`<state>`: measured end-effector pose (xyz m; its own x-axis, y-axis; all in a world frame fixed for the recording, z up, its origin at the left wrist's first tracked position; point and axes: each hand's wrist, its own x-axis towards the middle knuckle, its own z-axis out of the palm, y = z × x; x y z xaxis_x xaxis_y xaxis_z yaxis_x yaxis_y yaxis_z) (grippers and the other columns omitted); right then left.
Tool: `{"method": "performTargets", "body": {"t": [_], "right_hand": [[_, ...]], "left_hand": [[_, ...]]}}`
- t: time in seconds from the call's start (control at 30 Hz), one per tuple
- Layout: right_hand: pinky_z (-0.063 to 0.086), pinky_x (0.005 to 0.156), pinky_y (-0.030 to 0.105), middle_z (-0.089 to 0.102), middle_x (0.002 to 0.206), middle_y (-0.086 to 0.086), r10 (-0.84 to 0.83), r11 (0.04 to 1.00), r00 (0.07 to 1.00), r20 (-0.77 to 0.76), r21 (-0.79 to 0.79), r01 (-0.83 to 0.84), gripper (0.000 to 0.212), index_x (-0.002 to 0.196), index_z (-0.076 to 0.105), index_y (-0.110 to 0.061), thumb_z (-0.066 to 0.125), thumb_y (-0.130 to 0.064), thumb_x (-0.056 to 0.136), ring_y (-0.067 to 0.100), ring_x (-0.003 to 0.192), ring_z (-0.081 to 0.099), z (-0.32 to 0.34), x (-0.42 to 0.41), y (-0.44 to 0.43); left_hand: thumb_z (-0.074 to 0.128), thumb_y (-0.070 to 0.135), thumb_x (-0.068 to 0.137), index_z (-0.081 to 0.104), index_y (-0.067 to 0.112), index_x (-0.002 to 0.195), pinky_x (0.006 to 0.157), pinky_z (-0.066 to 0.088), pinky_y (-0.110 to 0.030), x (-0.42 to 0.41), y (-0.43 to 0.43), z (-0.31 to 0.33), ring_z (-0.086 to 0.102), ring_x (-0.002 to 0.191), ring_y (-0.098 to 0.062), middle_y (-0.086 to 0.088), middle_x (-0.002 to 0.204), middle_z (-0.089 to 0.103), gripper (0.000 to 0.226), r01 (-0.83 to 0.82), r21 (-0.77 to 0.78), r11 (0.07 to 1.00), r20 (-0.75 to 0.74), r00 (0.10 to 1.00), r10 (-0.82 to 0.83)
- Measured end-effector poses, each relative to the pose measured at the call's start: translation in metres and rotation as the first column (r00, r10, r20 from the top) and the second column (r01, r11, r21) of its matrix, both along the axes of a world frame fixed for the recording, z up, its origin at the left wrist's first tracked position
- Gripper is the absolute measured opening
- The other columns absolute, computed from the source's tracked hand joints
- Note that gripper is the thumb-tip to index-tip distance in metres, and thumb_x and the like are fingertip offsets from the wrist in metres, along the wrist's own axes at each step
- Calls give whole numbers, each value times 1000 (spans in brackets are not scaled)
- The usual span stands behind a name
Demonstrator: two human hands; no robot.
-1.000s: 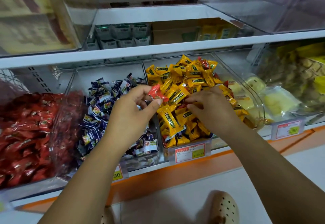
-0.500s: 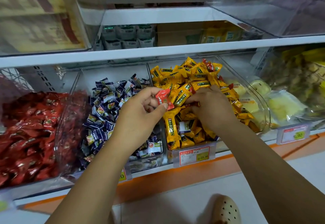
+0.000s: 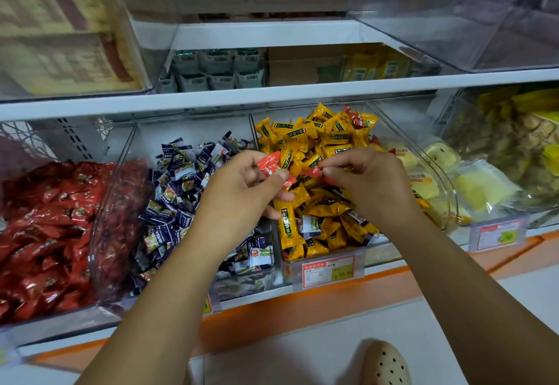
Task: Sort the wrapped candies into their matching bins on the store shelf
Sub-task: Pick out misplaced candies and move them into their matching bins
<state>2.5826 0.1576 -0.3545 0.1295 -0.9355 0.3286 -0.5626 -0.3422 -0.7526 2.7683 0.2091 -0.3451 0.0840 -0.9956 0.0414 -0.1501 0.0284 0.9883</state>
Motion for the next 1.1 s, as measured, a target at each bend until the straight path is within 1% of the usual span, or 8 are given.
{"method": "performTargets", "body": {"t": [0.17,0.37,0.6,0.67,0.77,0.83,0.97,1.1], "right_hand": [[48,66,6,70,86,-12,94,989,968,233,85,-117,18,82,72,-31,71,-13,84,-3,81,64,14,12,18],[53,66,15,71,90,3,94,969,926,367,181,-170,12,90,73,-21,67,-11,87,7,75,69,12,26,24],[57,81,26,70,102,0,191,909,860,474,245,-337,26,102,67,-26,50,-6,97,10,96,68,19,23,23],[57,85,29,69,105,-3,111,959,928,355,207,-194,27,102,65,-29,49,-7,98,9,100,66,16,7,9],[49,77,19,67,110,-5,-140,987,985,-102,61,147,25,102,70,-26,51,-11,98,7,92,60,4,-16,-13],[43,72,19,67,112,0,-139,988,950,-281,26,152,24,111,70,-23,51,-15,97,13,96,57,-5,-20,-19],[30,96,37,56,132,-2,-104,993,793,-601,-25,111,37,135,53,-30,49,-34,98,23,125,35,-16,0,-17],[27,97,39,48,135,-4,-171,984,718,-675,-83,156,44,139,45,-35,47,-45,96,23,128,32,-24,11,-18]], "left_hand": [[57,25,94,59,20,104,83,58,-42,-7,-1,1,71,84,-7,-1,109,65,11,54,48,997,12,998,-54],[46,29,98,55,31,125,86,56,-41,-15,2,1,66,107,-18,-5,127,57,29,232,53,971,-186,958,-218],[54,18,97,68,25,104,81,58,-45,-14,-1,5,73,75,-16,-2,103,68,18,-57,6,998,-84,995,58],[53,19,97,69,27,97,84,56,-46,-10,-3,6,71,66,-14,-2,102,68,18,-126,23,992,-75,989,128],[50,18,99,68,25,91,85,57,-42,-6,-6,5,68,60,-9,-1,97,66,21,-179,41,983,-93,979,182],[49,16,99,68,23,91,83,58,-39,-5,-7,2,65,61,-5,-1,90,65,22,-178,50,983,-116,976,182],[56,16,95,70,17,93,71,53,-31,-3,-9,-1,61,74,-10,-3,91,63,14,-121,91,988,-222,965,138],[69,29,85,70,20,92,71,48,-32,-2,-7,-3,58,71,-13,7,77,64,11,-98,86,991,-189,975,113]]}}
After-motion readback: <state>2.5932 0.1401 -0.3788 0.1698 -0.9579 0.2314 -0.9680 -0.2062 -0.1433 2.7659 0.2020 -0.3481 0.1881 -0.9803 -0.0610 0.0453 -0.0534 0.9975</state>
